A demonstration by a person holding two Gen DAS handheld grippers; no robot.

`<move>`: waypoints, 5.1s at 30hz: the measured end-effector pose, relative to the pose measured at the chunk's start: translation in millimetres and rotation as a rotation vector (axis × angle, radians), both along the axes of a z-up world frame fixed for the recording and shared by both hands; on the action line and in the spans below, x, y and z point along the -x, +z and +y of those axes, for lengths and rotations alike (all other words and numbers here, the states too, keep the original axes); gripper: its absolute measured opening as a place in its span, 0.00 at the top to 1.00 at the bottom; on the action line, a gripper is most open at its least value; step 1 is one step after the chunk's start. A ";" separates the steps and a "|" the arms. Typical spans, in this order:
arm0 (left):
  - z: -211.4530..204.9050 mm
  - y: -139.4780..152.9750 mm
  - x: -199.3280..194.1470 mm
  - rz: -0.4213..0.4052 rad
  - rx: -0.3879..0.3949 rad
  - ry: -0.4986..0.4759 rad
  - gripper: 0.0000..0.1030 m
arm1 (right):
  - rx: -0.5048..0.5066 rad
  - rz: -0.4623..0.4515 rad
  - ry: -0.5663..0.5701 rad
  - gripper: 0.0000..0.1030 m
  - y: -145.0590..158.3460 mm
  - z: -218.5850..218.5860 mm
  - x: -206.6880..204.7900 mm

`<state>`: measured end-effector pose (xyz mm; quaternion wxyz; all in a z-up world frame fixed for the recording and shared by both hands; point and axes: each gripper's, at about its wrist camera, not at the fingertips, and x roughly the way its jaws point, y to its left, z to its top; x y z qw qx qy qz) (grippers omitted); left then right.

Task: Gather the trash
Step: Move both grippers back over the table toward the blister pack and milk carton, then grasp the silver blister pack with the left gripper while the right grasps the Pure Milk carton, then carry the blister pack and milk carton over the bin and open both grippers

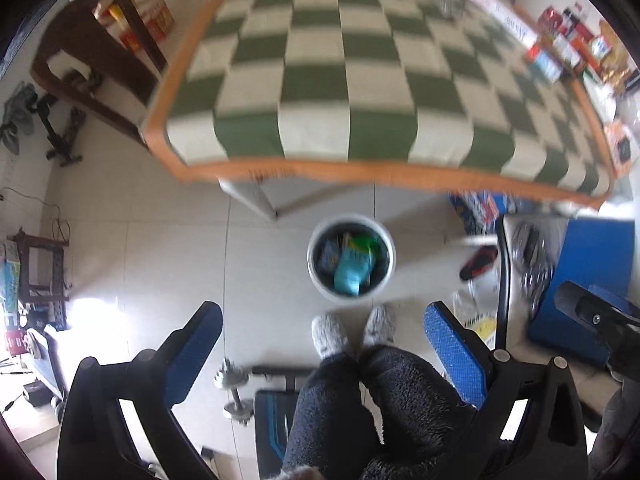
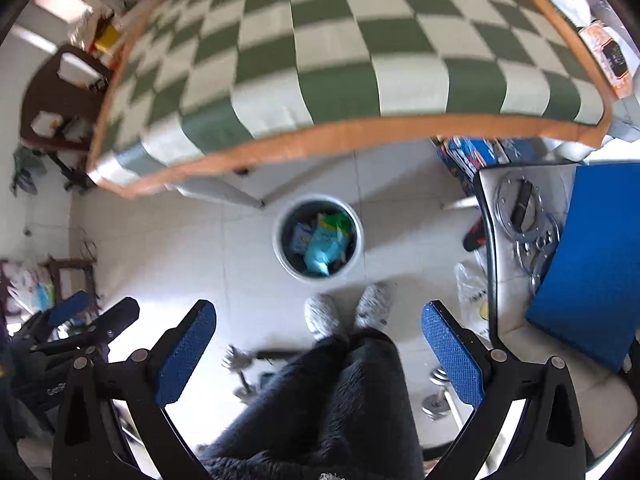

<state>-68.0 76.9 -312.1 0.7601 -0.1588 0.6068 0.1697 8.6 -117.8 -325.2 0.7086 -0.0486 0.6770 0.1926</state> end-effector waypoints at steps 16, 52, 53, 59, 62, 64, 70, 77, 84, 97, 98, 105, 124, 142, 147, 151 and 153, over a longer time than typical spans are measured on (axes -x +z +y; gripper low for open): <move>18.7 79.2 -221.0 -0.103 -0.170 -0.002 0.00 | -0.110 -0.114 -0.125 0.00 94.5 -4.2 -194.8; 30.6 -67.8 -535.5 0.184 0.105 0.147 0.24 | 0.018 0.233 -0.147 0.14 -96.2 -25.8 -561.6; 29.6 -65.3 -535.2 0.173 0.095 0.131 0.28 | 0.026 0.227 -0.136 0.14 -97.0 -24.1 -561.9; 11.4 -60.8 -527.2 0.177 0.076 0.031 0.42 | 0.125 0.117 -0.078 0.46 -92.6 -9.3 -561.6; -1.0 -59.6 -511.6 0.182 0.072 0.008 0.42 | 0.112 0.109 -0.070 0.48 -91.8 -7.7 -558.4; -13.2 -57.8 -499.6 0.179 0.057 -0.011 0.42 | 0.103 0.112 -0.072 0.48 -91.9 -10.0 -555.5; -39.1 -31.2 -468.3 0.135 0.016 -0.070 0.42 | 0.067 0.101 -0.066 0.49 -85.6 -15.7 -550.6; -39.9 4.2 -446.9 0.068 -0.006 -0.094 0.42 | 0.028 0.064 -0.062 0.49 -68.4 -20.4 -528.2; -33.8 28.8 -407.5 -0.017 -0.011 -0.091 0.42 | -0.004 -0.001 -0.076 0.49 -31.2 -15.8 -492.4; 4.9 58.1 -254.5 -0.142 -0.010 -0.076 0.42 | -0.068 -0.147 -0.092 0.49 45.9 15.7 -311.8; 7.7 59.9 -237.0 -0.147 -0.006 -0.075 0.42 | -0.074 -0.147 -0.095 0.49 50.0 15.8 -293.7; 23.7 48.8 -134.9 -0.104 0.029 -0.051 0.42 | -0.111 -0.131 -0.084 0.49 56.2 16.5 -171.1; 7.4 -212.7 -43.0 0.198 0.236 0.095 0.42 | -0.031 0.167 0.036 0.49 -181.0 0.7 -35.6; 40.0 -427.5 -68.0 0.266 0.297 0.154 0.03 | -0.054 0.339 0.011 0.05 -495.7 41.5 -52.7; 41.2 -416.7 -54.3 0.273 0.196 0.128 0.00 | 0.015 0.282 0.046 0.00 -505.5 46.1 -49.5; 33.2 -400.0 -44.4 0.289 0.124 0.098 0.00 | 0.096 0.200 0.074 0.00 -486.1 46.4 -45.7; 27.8 -389.3 -40.4 0.288 0.107 0.087 0.00 | 0.123 0.176 0.085 0.00 -476.9 43.2 -47.0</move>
